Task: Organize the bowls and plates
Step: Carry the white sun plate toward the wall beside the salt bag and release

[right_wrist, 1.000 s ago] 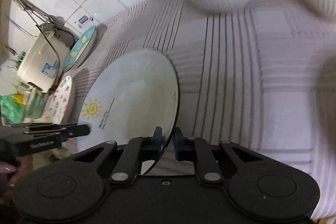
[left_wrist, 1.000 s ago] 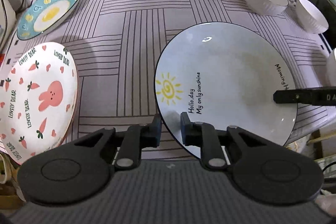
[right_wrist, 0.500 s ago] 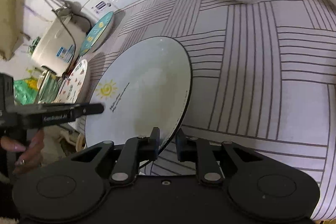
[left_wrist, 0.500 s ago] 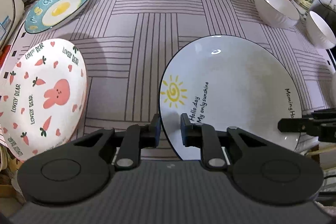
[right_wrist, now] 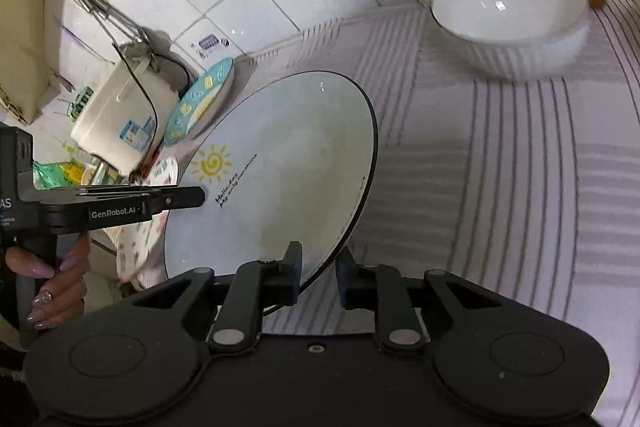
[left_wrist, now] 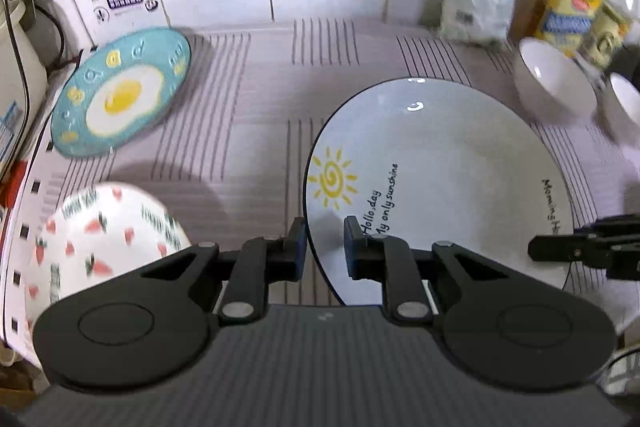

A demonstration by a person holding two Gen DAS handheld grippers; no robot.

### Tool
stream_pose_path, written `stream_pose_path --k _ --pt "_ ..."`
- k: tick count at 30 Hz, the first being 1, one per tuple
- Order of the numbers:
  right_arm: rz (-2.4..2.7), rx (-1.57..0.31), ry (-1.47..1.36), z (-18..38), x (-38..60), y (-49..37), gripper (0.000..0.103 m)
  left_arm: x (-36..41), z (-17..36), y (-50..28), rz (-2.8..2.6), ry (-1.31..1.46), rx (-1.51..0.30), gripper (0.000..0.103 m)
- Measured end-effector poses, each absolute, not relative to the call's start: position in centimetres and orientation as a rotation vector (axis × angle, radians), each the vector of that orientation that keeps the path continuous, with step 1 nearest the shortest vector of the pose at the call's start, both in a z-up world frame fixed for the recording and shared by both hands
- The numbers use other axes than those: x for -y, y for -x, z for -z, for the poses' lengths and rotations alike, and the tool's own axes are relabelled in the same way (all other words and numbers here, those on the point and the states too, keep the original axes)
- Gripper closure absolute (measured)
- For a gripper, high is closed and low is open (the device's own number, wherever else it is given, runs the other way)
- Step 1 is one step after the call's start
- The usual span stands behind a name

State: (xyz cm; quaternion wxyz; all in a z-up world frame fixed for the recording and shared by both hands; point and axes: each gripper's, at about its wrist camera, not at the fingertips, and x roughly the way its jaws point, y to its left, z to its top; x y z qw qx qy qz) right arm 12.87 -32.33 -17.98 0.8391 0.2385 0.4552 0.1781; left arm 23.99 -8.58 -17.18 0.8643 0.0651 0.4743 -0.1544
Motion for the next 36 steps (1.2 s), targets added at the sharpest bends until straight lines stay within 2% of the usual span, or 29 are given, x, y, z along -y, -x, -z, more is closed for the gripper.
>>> stream_pose_path --k 19,30,36 --pt "-0.264 -0.919 -0.443 18.5 31.5 -25.5 0.079 8.1 19.1 -38.0 0.354 -0.049 -0.979 0.086" --pt "-0.091 -0.935 -0.327 18.4 29.8 -28.6 0.076 9.9 21.1 -39.2 0.349 -0.123 -1.028 0.086" --pt "0.017 -0.969 -0.235 18.6 27.8 -29.7 0.067 10.2 20.5 -38.8 0.305 -0.102 -1.081 0.083"
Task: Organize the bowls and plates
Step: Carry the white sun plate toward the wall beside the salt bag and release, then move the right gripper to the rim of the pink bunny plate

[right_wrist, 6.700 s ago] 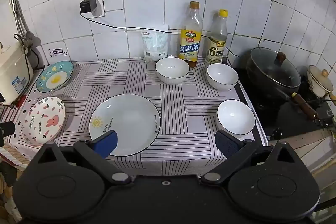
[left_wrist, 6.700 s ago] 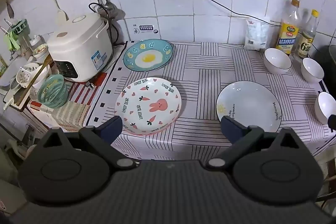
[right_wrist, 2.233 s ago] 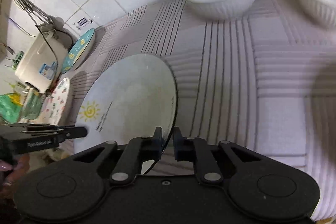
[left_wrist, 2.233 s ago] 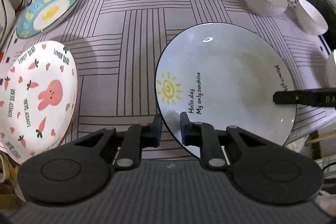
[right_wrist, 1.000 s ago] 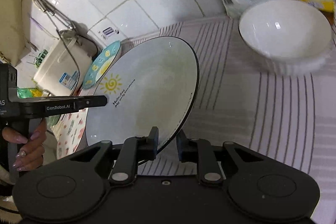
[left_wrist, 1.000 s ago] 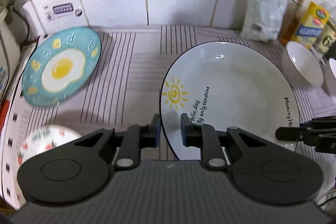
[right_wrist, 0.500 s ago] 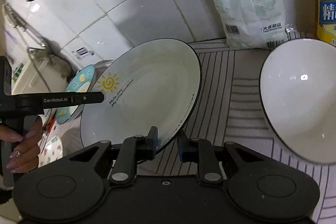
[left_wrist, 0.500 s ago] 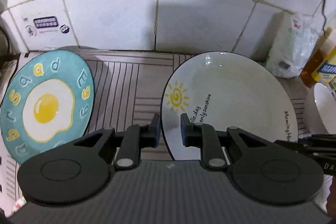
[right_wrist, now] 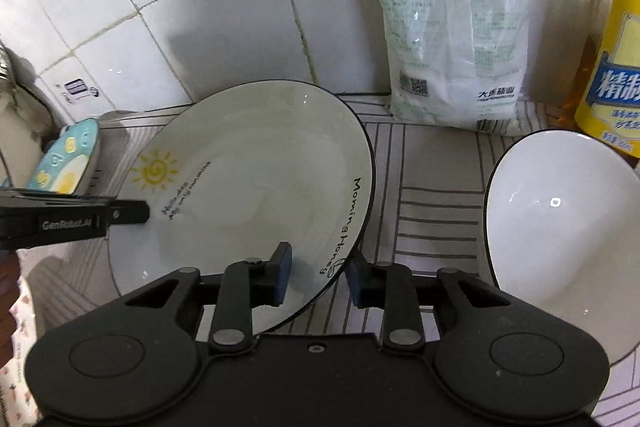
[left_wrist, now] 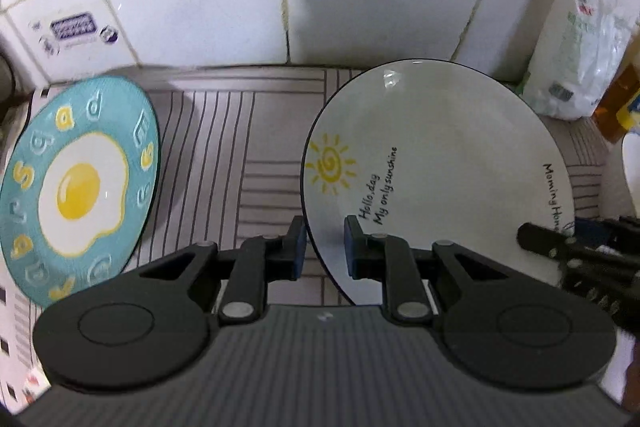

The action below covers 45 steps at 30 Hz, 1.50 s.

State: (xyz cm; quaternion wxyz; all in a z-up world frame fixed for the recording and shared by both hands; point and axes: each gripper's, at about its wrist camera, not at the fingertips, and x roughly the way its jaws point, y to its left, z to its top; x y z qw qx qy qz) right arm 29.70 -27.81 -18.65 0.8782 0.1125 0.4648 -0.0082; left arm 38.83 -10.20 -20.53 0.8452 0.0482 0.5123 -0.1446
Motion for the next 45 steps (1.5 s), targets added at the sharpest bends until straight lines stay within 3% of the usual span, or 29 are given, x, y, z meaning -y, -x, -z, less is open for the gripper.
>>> stream_pose_path --k 3,6,8,13,19,22,31,33,40,45 --pt "0.055 -0.957 -0.152 18.1 26.7 -29.3 0.059 9.7 19.8 -38.1 0.272 -0.076 -1.085 0.08" --pt "0.053 -0.915 -0.112 17.2 26.3 -28.4 0.044 9.2 18.7 -37.2 0.235 -0.008 -1.101 0.075" --pt "0.044 -0.878 -0.119 16.6 26.4 -27.6 0.042 8.9 18.0 -36.4 0.246 0.046 -1.101 0.066" --pt "0.046 -0.785 -0.163 14.1 26.8 -25.7 0.035 8.9 16.2 -33.5 0.227 -0.009 -1.065 0.062" --pt "-0.001 -0.662 -0.196 11.2 27.2 -22.8 0.035 8.5 14.0 -30.1 0.194 0.013 -1.056 0.061" --pt "-0.021 -0.628 -0.179 9.6 27.1 -21.3 0.035 8.5 13.0 -28.4 0.203 -0.026 -1.039 0.054" --pt "-0.049 -0.655 -0.142 7.8 25.6 -18.1 0.032 6.7 10.6 -24.8 0.211 -0.076 -1.029 0.047" --pt "-0.043 -0.66 -0.134 7.7 24.8 -17.2 0.032 6.3 10.2 -24.0 0.222 -0.082 -1.017 0.041" --pt "-0.05 -0.612 -0.118 6.6 22.5 -13.9 0.031 3.8 9.7 -21.8 0.228 -0.086 -1.01 0.038" --pt "-0.051 -0.608 -0.125 6.0 20.9 -12.3 0.03 1.6 9.4 -20.0 0.242 -0.097 -0.993 0.029"
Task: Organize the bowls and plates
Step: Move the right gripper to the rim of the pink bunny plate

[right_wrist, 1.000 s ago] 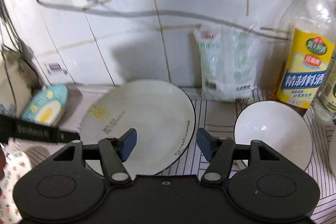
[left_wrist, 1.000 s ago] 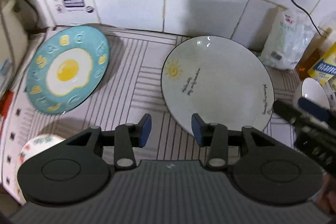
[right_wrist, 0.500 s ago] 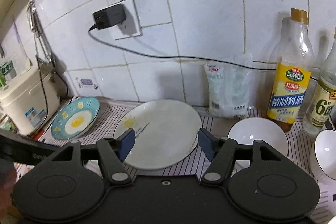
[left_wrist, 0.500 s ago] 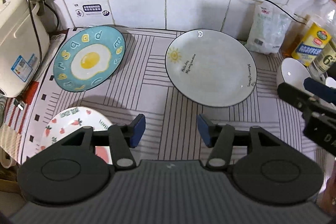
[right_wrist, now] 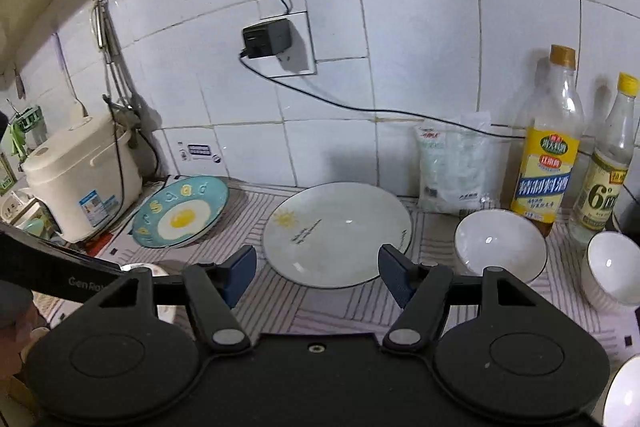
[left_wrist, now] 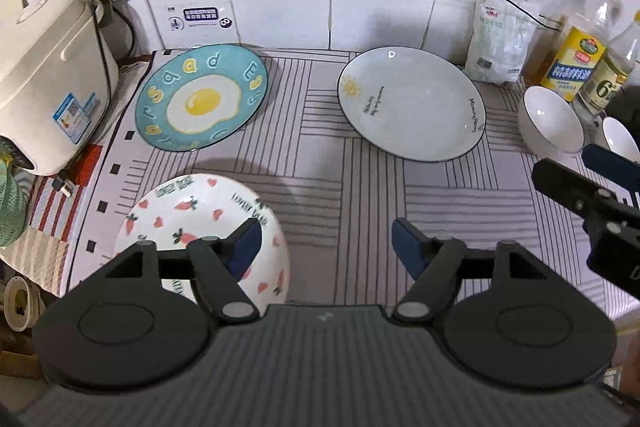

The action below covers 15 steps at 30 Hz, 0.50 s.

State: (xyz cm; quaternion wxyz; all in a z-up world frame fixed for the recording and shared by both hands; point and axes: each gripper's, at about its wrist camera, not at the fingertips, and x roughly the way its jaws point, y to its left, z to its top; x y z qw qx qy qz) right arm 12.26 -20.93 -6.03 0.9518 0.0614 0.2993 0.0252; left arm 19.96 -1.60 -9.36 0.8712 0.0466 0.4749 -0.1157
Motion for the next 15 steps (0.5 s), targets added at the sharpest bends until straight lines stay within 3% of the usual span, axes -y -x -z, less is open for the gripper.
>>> stream_pose_path --k 1,4,15 --pt "-0.051 -0.611 -0.128 6.0 20.6 -12.0 0.028 1.1 9.3 -19.6 0.239 -0.1 -0.982 0.027" --pt "-0.028 -0.624 -0.13 6.2 19.5 -11.3 0.004 -0.7 9.4 -18.6 0.201 -0.116 -0.941 0.017" --pt "-0.043 -0.568 -0.068 6.7 14.6 -9.0 0.004 -6.0 11.0 -17.2 0.196 -0.112 -0.962 0.009"
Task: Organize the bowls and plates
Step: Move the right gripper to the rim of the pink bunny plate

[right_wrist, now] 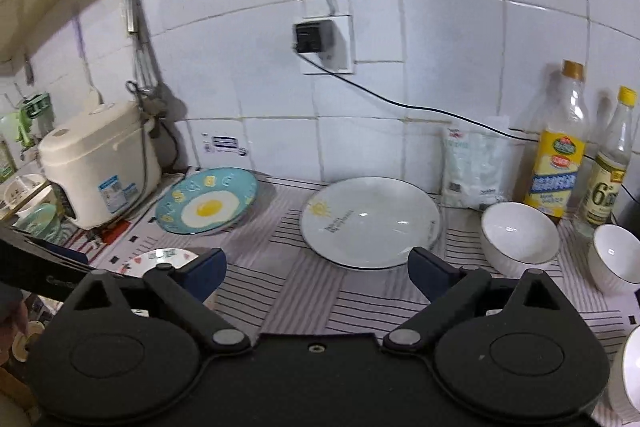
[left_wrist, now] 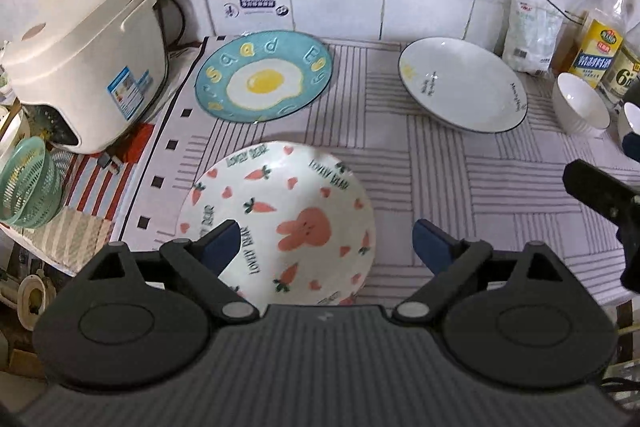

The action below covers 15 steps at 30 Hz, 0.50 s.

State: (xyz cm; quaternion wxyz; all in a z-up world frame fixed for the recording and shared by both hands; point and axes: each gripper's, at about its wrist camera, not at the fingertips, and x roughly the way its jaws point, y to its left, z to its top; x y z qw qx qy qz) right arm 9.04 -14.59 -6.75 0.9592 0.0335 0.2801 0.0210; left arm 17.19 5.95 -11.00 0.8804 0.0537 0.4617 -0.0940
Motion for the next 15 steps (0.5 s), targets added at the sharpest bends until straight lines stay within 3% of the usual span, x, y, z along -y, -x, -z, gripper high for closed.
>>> stream_pose_path --k 8,15 --pt "-0.187 -0.473 -0.081 9.6 11.3 -8.2 0.004 -9.8 13.4 -17.1 0.184 -0.101 -0.973 0.008" --pt "-0.206 -0.568 -0.15 13.3 9.1 -10.5 0.004 -12.7 16.1 -17.1 0.174 -0.136 -0.951 0.008"
